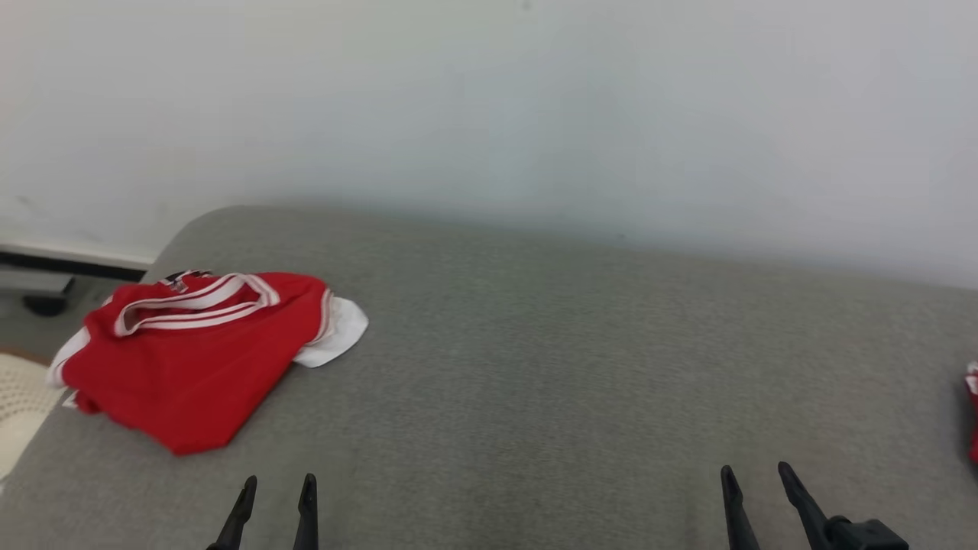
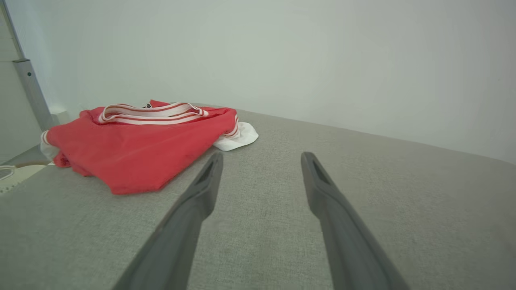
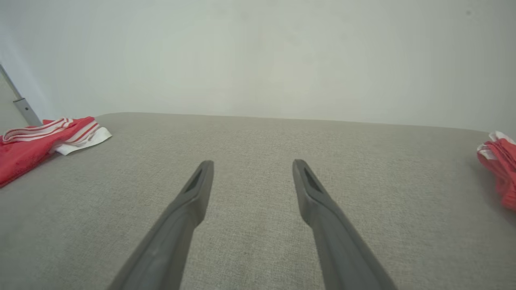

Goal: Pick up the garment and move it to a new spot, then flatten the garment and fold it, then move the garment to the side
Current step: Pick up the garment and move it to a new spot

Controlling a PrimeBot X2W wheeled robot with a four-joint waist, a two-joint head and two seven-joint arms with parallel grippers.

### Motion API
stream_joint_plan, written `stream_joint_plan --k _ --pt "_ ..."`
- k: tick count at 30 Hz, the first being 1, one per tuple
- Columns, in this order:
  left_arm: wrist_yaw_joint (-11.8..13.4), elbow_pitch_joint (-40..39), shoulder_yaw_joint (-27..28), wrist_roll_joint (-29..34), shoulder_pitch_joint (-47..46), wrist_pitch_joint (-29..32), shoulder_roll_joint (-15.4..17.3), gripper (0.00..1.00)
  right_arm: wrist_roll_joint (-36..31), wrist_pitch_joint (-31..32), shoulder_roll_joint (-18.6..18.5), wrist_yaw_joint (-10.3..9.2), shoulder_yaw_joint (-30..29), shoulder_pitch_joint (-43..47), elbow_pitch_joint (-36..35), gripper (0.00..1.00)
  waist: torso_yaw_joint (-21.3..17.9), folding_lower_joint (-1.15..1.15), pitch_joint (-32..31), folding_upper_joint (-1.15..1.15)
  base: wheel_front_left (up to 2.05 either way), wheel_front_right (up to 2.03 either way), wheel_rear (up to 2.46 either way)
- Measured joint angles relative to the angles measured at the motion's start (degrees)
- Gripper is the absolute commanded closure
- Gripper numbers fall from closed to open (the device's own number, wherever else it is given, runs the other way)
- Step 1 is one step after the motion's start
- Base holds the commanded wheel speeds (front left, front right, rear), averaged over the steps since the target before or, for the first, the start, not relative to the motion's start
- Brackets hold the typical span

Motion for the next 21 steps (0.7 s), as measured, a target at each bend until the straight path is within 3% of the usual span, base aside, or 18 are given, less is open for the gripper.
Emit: stream_joint_plan --k 6,13,21 --pt "0.0 0.0 0.3 0.1 0.5 0.0 1.5 0.00 1.0 -0.5 0.0 0.00 1.4 0.5 0.6 0.00 6.5 0.00 -0.3 0.00 0.00 0.00 0.00" --pt "0.4 -3.0 4.9 0.0 2.6 0.0 1.3 0.00 0.9 -0.1 0.0 -0.01 6.0 -3.4 1.5 0.00 13.8 0.00 0.3 0.01 0.00 0.00 0.00" --pt "0.9 -6.6 8.8 0.0 4.8 0.0 -0.3 0.00 0.5 0.0 0.1 -0.01 10.2 -8.3 4.5 0.00 17.8 0.00 3.4 0.01 0.00 0.00 0.00"
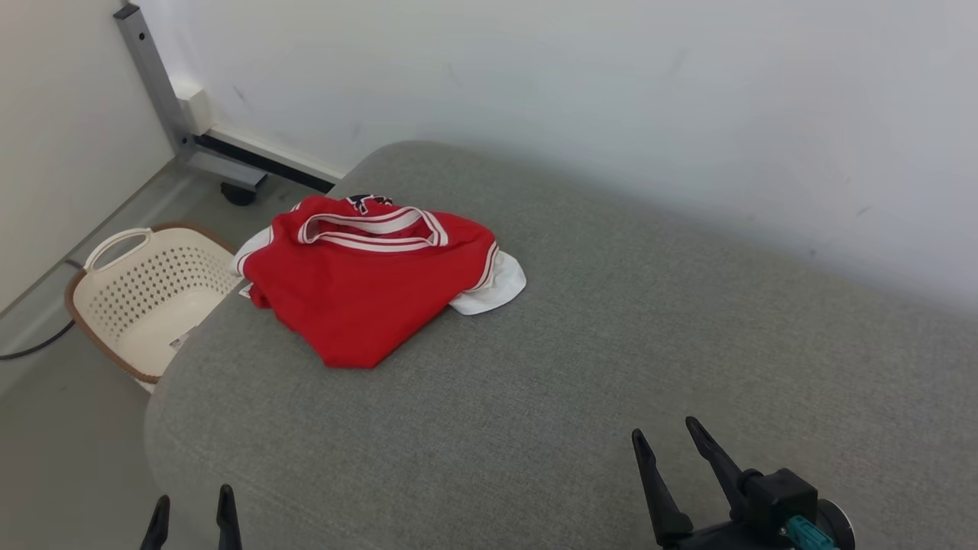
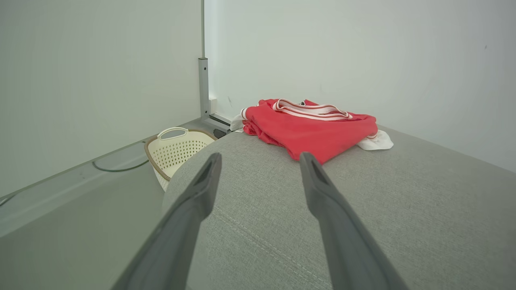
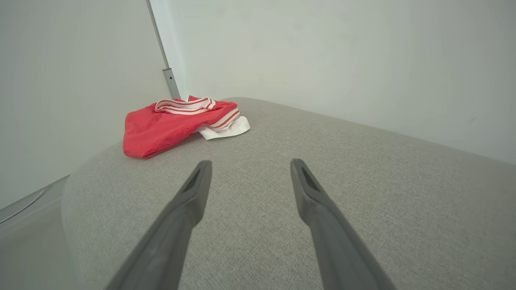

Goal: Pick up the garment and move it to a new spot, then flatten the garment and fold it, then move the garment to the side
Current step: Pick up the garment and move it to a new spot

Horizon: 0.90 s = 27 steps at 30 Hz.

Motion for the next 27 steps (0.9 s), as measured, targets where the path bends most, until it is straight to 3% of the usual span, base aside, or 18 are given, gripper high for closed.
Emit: stream_joint_plan --k 10,20,23,27 --pt "-0.1 -0.4 0.1 0.4 0.2 0.0 -0.7 0.00 0.3 -1.0 0.0 0.01 0.7 -1.4 2.2 0.00 1.0 0.00 1.1 0.00 -0.02 -0.02 -0.02" --pt "-0.7 7.4 -4.9 -0.3 -7.6 0.0 0.5 0.00 0.5 -1.6 0.0 0.01 -2.5 1.7 1.2 0.00 -0.4 0.00 -0.3 0.00 0.00 0.00 0.00" --pt "-0.9 12.1 -7.2 -1.4 -13.7 2.4 1.6 0.00 0.1 -1.3 0.0 0.00 -3.8 3.1 0.0 0.00 -1.0 0.00 -0.3 0.00 0.00 0.00 0.00" --pt "-0.9 20.4 -7.6 -4.5 -22.6 10.3 2.3 0.00 -0.9 0.4 0.0 0.00 -3.0 4.2 -2.7 0.00 -2.0 0.00 0.0 0.00 0.00 0.00 0.00"
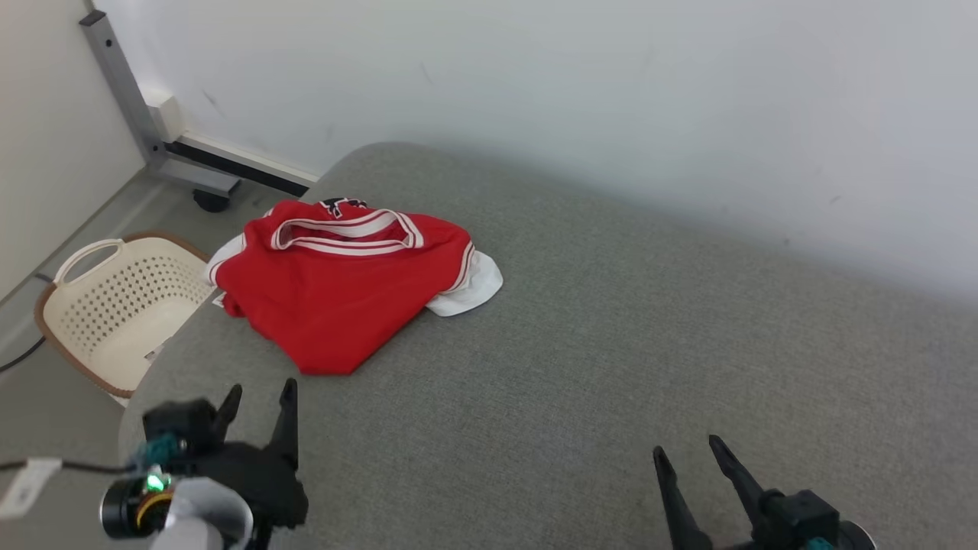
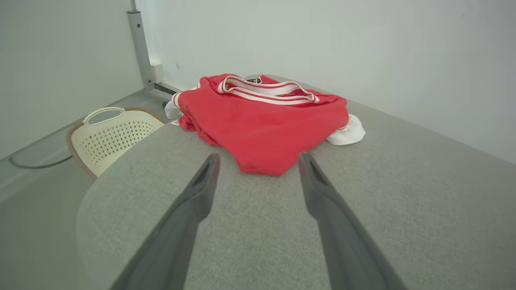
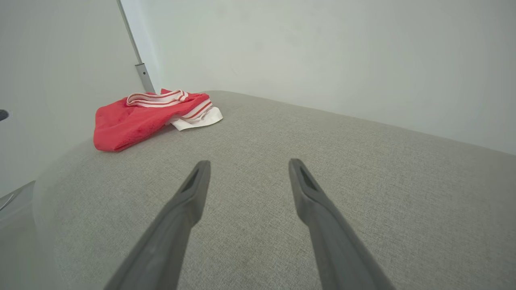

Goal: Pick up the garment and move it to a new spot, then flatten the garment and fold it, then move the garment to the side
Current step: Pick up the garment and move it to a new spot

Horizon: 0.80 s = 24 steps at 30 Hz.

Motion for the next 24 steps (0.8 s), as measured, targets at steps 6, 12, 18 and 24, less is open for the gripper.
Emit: stream_joint_plan --k 6,12,18,24 --pt "0.0 9.9 1.4 -4.2 -13.1 9.0 1.6 0.00 -3.4 4.4 -0.5 0.00 3.8 -1.1 -5.6 0.00 -2.9 0.01 2.1 0.00 0.00 0.00 0.00" --pt "0.0 17.5 1.1 -6.7 -22.9 15.2 4.5 0.00 -4.1 9.0 -4.5 0.00 6.7 -4.1 -14.3 0.00 -7.2 0.01 6.3 0.00 0.00 0.00 0.00" --pt "0.0 22.3 -0.2 -8.0 -29.8 19.6 6.8 0.00 -4.2 12.5 -8.0 0.01 8.2 -4.9 -21.9 0.00 -11.6 0.01 12.6 0.01 0.00 0.00 0.00" --pt "3.0 27.4 0.8 -8.2 -33.5 21.6 9.3 0.00 -4.5 13.8 -8.4 0.01 6.9 -4.8 -26.3 0.00 -15.3 0.02 18.9 0.01 0.00 0.00 0.00"
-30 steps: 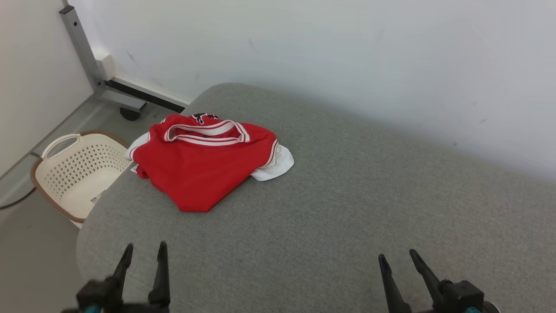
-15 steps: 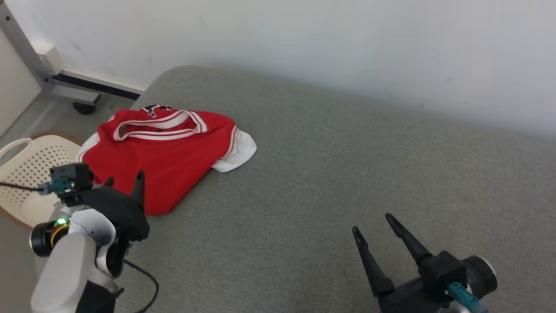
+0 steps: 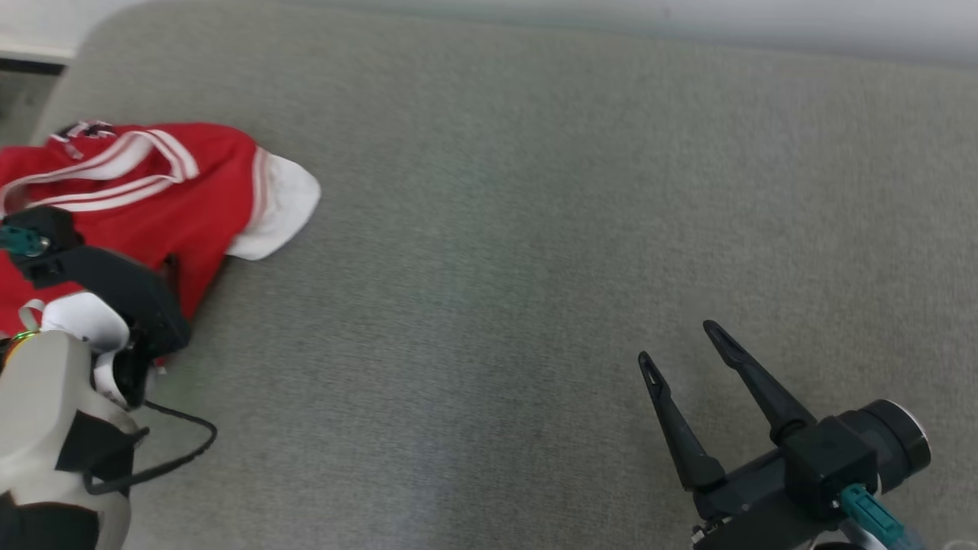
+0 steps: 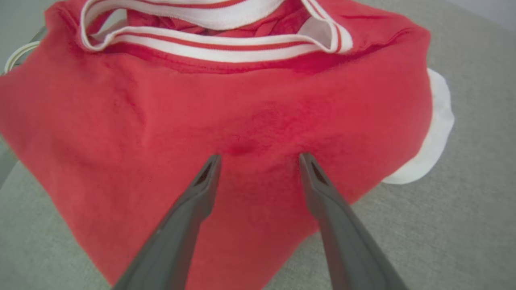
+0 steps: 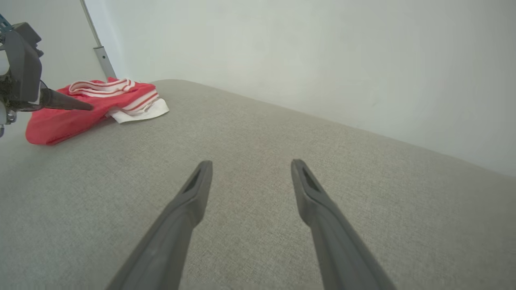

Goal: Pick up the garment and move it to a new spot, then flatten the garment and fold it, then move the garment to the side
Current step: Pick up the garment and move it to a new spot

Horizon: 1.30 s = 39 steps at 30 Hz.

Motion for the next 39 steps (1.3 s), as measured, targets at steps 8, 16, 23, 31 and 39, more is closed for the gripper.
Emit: stream_joint_plan --k 8,16,23,31,39 --pt "3.4 4.1 0.4 0.1 -2.2 -0.9 1.6 0.96 -0.1 -0.2 0.1 0.00 -0.8 0.6 -1.1 0.00 -4.3 -0.02 6.3 -0.01 0.00 0.00 0.00" --pt "2.8 5.1 -0.9 1.0 -1.9 -6.3 2.7 1.00 1.1 -2.9 1.9 0.00 1.0 -1.4 3.2 0.00 -6.0 -0.02 4.1 -0.01 0.00 0.00 0.00" --pt "4.7 1.7 -2.6 3.8 -0.3 -15.4 4.0 1.00 3.0 -7.0 4.7 -0.01 1.2 -1.9 9.7 0.00 -6.4 -0.02 -2.0 -0.01 0.00 0.00 0.00" --pt "1.3 -9.5 -7.1 5.8 -0.5 -20.5 0.9 1.00 4.2 -10.3 6.8 -0.01 1.1 -1.7 15.2 0.00 -7.9 -0.02 -10.8 -0.01 0.00 0.00 0.00" --pt "-0.4 -26.2 -11.9 4.2 1.3 -16.6 -6.2 1.00 4.4 -11.8 7.8 -0.01 1.0 -1.7 16.5 0.00 -12.6 -0.03 -16.4 -0.02 0.00 0.00 0.00"
